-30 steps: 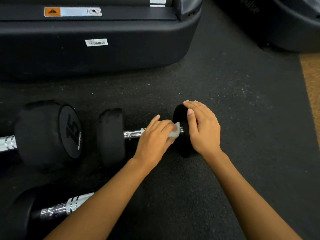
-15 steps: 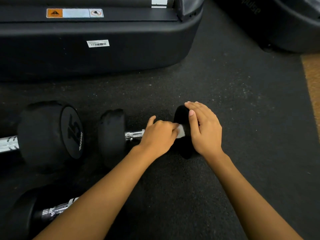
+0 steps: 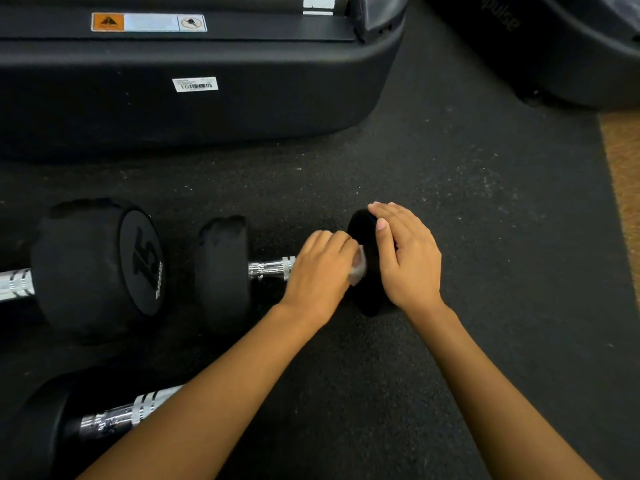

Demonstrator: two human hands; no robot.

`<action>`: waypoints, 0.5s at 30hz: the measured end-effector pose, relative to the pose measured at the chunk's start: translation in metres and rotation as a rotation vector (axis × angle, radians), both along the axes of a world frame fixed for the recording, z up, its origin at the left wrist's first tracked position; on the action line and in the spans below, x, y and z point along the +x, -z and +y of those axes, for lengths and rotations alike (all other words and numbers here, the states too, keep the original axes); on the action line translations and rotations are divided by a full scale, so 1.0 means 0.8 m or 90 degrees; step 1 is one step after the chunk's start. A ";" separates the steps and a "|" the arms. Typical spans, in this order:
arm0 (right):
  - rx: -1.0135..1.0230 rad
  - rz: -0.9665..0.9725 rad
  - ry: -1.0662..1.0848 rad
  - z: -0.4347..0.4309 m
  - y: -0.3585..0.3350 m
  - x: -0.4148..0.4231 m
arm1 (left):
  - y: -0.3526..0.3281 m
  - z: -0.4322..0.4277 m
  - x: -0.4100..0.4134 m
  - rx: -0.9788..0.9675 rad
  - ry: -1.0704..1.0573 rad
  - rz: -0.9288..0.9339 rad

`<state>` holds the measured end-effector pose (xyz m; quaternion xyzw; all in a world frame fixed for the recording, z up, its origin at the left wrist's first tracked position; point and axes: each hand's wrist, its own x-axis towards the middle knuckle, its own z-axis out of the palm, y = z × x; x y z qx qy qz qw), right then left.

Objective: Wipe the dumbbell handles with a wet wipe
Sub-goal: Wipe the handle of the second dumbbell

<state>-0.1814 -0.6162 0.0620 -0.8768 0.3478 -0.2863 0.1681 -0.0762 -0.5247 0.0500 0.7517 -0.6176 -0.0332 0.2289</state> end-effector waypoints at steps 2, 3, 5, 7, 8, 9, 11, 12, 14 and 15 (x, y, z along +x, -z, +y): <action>0.000 -0.002 0.002 0.000 0.000 0.001 | -0.001 0.010 0.011 0.005 -0.004 0.027; -0.001 -0.001 0.002 0.001 0.000 0.001 | -0.001 0.015 0.015 0.013 -0.017 0.039; -0.004 0.002 0.002 0.001 0.000 0.000 | -0.005 0.016 0.019 0.068 -0.057 0.062; -0.007 0.005 0.003 0.001 0.000 0.001 | -0.011 0.005 0.022 0.149 -0.111 0.033; -0.008 0.005 0.004 0.001 0.000 0.001 | -0.016 -0.003 0.021 0.192 -0.123 0.012; -0.008 0.003 0.004 0.000 0.000 0.001 | -0.021 -0.010 0.019 0.222 -0.115 -0.003; -0.011 0.000 0.005 0.000 0.000 0.000 | -0.028 -0.020 0.007 0.221 -0.059 -0.011; -0.010 0.001 0.004 0.000 0.000 -0.001 | -0.028 -0.020 0.003 0.206 -0.034 -0.005; -0.006 0.001 0.004 0.000 0.000 -0.002 | -0.022 -0.014 0.008 0.194 -0.032 0.005; -0.005 0.000 0.003 0.000 0.000 -0.002 | -0.020 -0.010 0.015 0.209 -0.047 0.004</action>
